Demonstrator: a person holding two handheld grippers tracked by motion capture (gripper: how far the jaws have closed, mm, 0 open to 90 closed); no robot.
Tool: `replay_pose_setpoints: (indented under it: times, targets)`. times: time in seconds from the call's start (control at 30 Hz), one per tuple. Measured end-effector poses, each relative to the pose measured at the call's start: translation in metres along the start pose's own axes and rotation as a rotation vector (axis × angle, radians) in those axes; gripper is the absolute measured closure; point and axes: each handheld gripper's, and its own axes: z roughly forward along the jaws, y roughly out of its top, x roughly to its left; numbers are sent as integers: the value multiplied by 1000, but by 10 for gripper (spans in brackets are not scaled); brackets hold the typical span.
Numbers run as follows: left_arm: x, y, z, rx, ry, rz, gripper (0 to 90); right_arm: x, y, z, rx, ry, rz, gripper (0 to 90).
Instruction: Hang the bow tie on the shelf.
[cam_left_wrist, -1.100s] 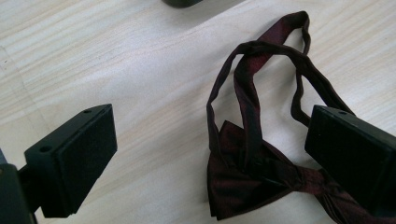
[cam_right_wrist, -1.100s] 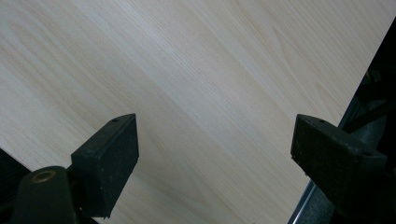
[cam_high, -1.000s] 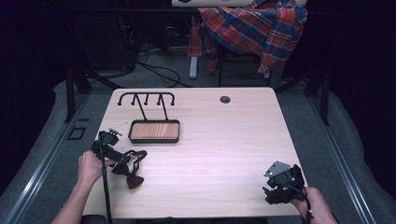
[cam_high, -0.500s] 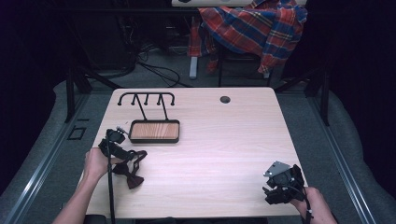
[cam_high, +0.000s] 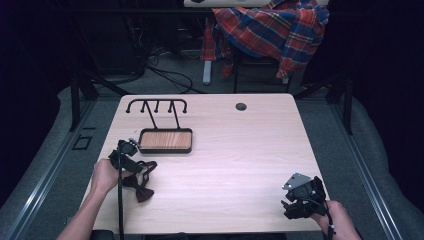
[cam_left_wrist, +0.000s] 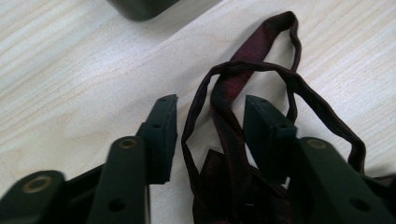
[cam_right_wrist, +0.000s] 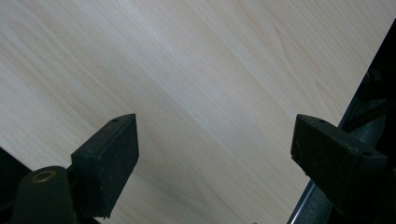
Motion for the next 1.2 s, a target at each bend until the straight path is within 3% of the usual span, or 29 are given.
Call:
replay_pose_setpoints:
  times: [0.43, 1.2]
  targets:
    - [-4, -2, -1, -1, 21, 38, 848, 0, 0, 0, -4, -1, -1, 148]
    - [-6, -15, -32, -131, 36, 3, 863, 0, 0, -1, -3, -5, -1, 149]
